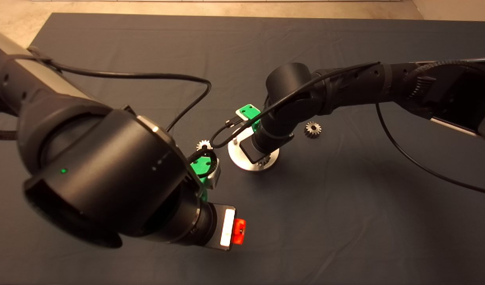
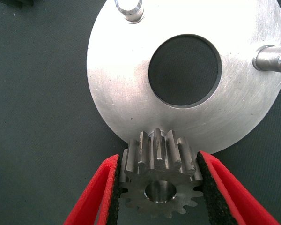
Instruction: Install three planetary gears onto the carrier pins
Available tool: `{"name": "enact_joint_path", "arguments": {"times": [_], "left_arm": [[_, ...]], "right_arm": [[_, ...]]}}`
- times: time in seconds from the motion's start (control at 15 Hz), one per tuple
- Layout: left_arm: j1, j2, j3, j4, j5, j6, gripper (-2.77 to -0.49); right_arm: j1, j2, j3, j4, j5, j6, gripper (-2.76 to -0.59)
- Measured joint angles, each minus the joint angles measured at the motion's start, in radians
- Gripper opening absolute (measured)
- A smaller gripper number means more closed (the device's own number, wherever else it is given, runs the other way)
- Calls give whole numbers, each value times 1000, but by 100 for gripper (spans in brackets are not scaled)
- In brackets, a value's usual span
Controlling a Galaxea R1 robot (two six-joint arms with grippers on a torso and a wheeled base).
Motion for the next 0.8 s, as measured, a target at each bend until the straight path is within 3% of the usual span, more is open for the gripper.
{"name": "enact_joint_path", "arguments": {"times": [0.8], "left_arm": [[0,0,0,0,0,0,-49]], "right_arm": [[0,-1,0,0,0,0,-226]]}}
